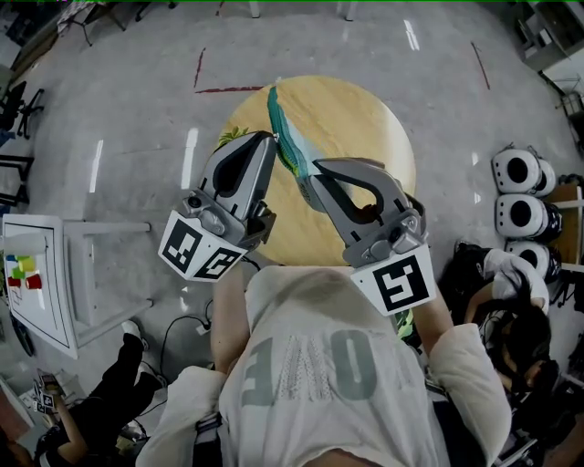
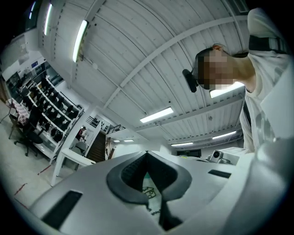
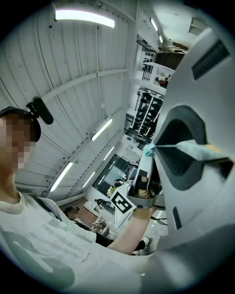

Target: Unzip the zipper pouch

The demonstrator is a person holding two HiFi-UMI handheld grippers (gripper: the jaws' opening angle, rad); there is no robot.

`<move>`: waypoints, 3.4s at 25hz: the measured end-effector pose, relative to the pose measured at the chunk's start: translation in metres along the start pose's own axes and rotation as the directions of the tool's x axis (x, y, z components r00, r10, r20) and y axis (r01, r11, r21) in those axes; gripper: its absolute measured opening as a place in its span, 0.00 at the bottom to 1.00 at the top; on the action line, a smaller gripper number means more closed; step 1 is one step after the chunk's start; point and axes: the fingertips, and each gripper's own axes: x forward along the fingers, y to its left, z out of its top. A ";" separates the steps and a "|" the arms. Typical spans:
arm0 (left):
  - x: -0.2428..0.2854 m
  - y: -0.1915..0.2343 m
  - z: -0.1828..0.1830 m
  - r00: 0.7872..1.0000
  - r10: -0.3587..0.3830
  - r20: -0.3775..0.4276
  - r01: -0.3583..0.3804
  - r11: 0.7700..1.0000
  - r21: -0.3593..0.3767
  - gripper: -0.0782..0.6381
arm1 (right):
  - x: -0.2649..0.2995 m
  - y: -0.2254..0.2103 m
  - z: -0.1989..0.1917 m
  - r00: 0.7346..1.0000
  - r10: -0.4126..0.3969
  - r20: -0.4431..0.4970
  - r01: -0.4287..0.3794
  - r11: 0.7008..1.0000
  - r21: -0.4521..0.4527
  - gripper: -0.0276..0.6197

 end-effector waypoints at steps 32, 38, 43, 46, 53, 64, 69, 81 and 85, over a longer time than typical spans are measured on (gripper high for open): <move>-0.009 0.058 -0.009 0.982 0.189 0.006 -0.189 0.982 0.023 0.15 | -0.041 -0.009 0.004 1.000 0.004 0.025 -0.007 0.991 0.132 0.09; -0.016 0.068 0.008 0.972 0.231 0.049 -0.231 0.973 -0.008 0.15 | -0.028 -0.027 -0.012 1.000 -0.003 -0.009 0.004 0.992 0.125 0.09; -0.024 0.065 0.027 0.958 0.275 0.084 -0.283 0.954 0.097 0.15 | -0.009 -0.037 -0.068 0.986 0.020 -0.164 -0.013 0.999 0.043 0.09; -0.026 0.058 0.037 0.951 0.292 0.098 -0.305 0.938 0.163 0.15 | 0.002 -0.047 -0.111 0.959 0.028 -0.283 -0.041 0.998 -0.040 0.09; -0.033 0.048 0.051 0.931 0.346 0.115 -0.364 0.896 0.252 0.15 | 0.032 -0.063 -0.192 0.874 0.066 -0.482 -0.165 0.972 -0.166 0.09; -0.031 0.034 0.047 0.928 0.363 0.085 -0.368 0.855 0.365 0.15 | 0.054 0.004 -0.287 0.739 0.045 -0.672 -0.266 0.936 -0.229 0.09; -0.035 0.037 0.047 0.920 0.383 0.085 -0.387 0.846 0.367 0.15 | 0.058 0.041 -0.298 0.730 0.059 -0.681 -0.223 0.962 -0.156 0.09; -0.039 0.042 0.041 0.914 0.397 0.079 -0.398 0.848 0.350 0.15 | 0.065 0.098 -0.315 0.700 0.195 -0.687 -0.174 0.980 0.101 0.10; -0.039 0.043 0.042 0.915 0.395 0.082 -0.398 0.851 0.342 0.15 | 0.068 0.102 -0.311 0.701 0.229 -0.675 -0.177 0.973 0.145 0.13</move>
